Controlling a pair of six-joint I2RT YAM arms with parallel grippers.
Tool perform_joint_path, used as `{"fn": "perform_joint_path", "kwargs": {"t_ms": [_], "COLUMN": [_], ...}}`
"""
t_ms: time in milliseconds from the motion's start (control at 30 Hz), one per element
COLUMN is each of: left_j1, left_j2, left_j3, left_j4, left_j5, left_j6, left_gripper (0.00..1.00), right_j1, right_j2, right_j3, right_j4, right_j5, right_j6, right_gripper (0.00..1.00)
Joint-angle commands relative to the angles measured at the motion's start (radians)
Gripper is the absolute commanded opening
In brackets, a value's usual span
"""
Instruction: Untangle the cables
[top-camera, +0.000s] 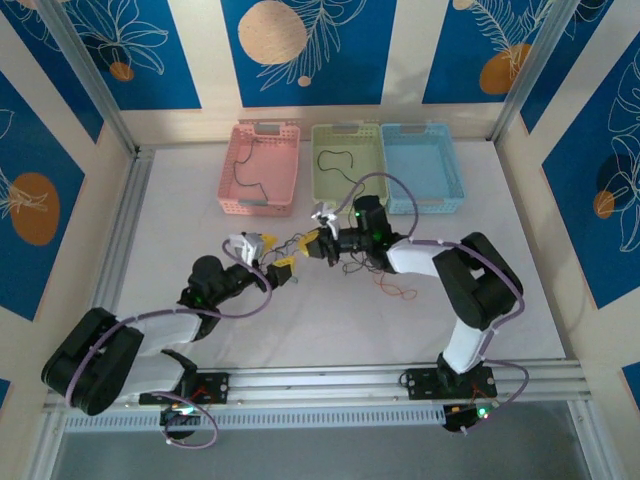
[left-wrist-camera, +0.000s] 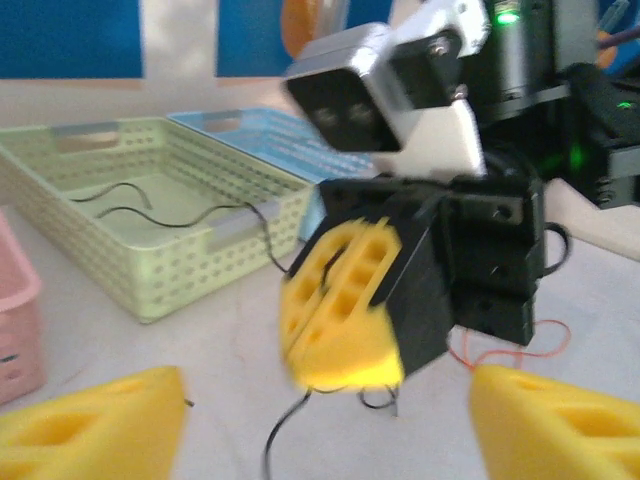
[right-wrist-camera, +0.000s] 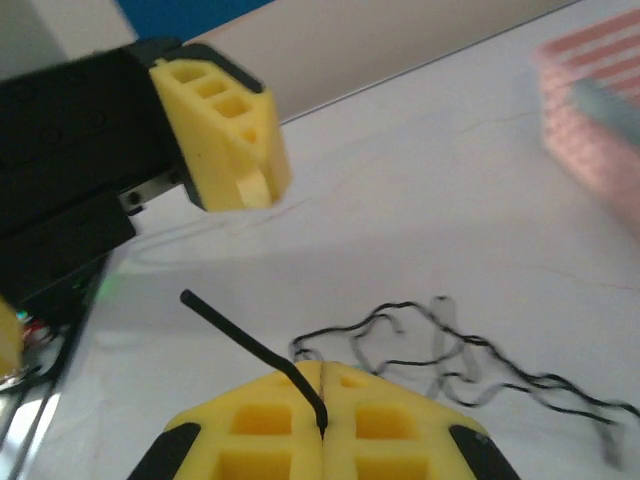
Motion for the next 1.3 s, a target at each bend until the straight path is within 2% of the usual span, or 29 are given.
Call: {"fn": "perform_joint_path", "kwargs": {"t_ms": [0,133,267,400,533,767,900,1100,1267], "left_j1": [-0.005,-0.006,-0.008,-0.02,-0.069,-0.111,-0.109,-0.074,-0.074], "left_j2": [-0.088,-0.186,-0.202,-0.133,-0.029,0.131,0.206,0.329,0.426], "left_j3": [-0.005,-0.001,0.035,0.107,0.188,0.317,0.444,0.588,0.704], "left_j4": [-0.095,-0.246,-0.359,-0.465,-0.544,-0.651,-0.762,-0.868,-0.939], "left_j5": [-0.228,-0.443,-0.485,-0.44,-0.325,-0.198,-0.159,-0.049,-0.016], "left_j6": [0.012,0.053,0.115,0.167,0.23,0.259,0.209,0.036,-0.101], "left_gripper": [0.82,0.84,0.83,0.81,0.8,0.77,0.76,0.72,0.67], "right_j1": [-0.045,-0.077,-0.097,-0.125,-0.133,-0.142,-0.144,-0.143,-0.137], "right_j2": [-0.077,-0.119,-0.126,-0.111,-0.093,-0.08,-0.08,-0.093,-0.094], "right_j3": [-0.075,-0.135,-0.144,-0.124,-0.094,-0.079,-0.08,-0.091,-0.091], "right_j4": [0.121,0.19,0.191,0.148,0.071,0.046,0.049,0.062,0.063], "right_j5": [0.118,0.272,0.347,0.377,0.446,0.454,0.447,0.445,0.445], "right_j6": [0.075,0.108,0.144,0.188,0.201,0.224,0.228,0.225,0.216], "right_gripper": [0.0,0.0,0.0,0.0,0.0,0.0,0.0,0.0,0.0]}}
